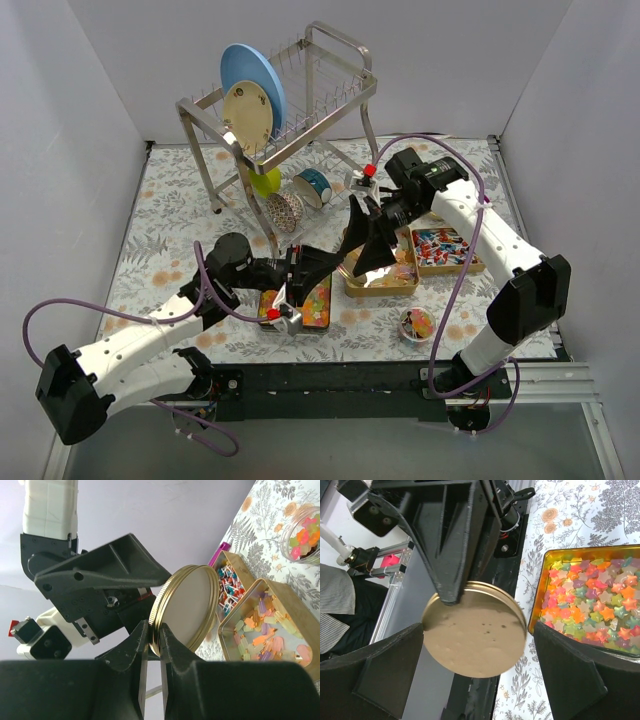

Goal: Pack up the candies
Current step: Pick up the bottle lid at the center of the board.

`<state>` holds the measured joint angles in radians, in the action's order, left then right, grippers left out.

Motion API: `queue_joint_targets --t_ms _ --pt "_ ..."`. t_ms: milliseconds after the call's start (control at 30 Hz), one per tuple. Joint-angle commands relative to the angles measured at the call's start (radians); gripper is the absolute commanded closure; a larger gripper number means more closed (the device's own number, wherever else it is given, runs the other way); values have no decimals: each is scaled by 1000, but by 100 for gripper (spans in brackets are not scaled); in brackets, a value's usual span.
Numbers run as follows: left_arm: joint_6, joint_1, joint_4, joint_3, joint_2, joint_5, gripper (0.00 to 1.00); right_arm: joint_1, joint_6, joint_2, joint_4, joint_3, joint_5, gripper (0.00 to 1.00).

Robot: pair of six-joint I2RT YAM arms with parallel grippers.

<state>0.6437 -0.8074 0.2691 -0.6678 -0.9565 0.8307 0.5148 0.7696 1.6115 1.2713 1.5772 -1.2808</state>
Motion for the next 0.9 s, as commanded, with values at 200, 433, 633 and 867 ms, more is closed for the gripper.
queue_joint_targets --t_ms 200,433,633,867 --pt "1 -4 88 4 -21 -91 90 47 7 -21 39 61 46 2" --pt "-6 -4 142 5 -34 -102 89 59 19 -19 37 38 72 3" --pt "10 -4 124 20 -18 -113 58 45 23 -19 36 32 74 15" --pt "-103 -4 142 -18 -14 -231 13 -5 39 -74 37 -31 236 32"
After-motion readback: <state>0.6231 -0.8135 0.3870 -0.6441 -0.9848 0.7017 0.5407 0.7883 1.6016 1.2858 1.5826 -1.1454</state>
